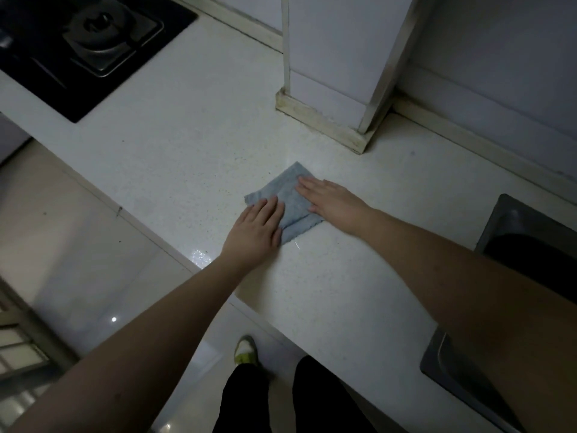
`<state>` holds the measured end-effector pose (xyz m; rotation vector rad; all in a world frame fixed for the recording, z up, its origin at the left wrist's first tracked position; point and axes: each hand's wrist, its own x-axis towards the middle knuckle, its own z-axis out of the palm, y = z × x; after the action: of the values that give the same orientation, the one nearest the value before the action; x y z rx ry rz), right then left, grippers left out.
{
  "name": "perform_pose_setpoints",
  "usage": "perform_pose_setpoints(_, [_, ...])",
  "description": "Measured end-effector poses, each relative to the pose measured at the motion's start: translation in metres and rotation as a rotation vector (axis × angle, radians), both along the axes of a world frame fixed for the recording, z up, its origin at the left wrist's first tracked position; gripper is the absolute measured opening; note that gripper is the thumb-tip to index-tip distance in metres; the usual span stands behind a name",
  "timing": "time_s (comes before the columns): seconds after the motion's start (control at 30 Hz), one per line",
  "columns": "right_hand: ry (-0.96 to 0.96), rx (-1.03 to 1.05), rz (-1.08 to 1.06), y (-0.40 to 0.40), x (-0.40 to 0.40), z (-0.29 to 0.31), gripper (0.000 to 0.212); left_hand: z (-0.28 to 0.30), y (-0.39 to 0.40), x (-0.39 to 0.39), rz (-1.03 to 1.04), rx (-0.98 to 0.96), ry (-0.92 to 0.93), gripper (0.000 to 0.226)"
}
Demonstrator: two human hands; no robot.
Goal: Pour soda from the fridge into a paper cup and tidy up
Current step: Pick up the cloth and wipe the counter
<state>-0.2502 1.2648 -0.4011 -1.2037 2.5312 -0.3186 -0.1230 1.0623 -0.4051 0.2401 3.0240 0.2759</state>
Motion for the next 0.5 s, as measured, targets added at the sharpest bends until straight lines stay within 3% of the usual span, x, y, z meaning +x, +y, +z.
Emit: perform_pose_setpoints(0.5, [-0.07,-0.124,0.223,0.043,0.008,-0.003,0.048,0.008,0.069,0.046,0.015,-0.081,0.008,0.054])
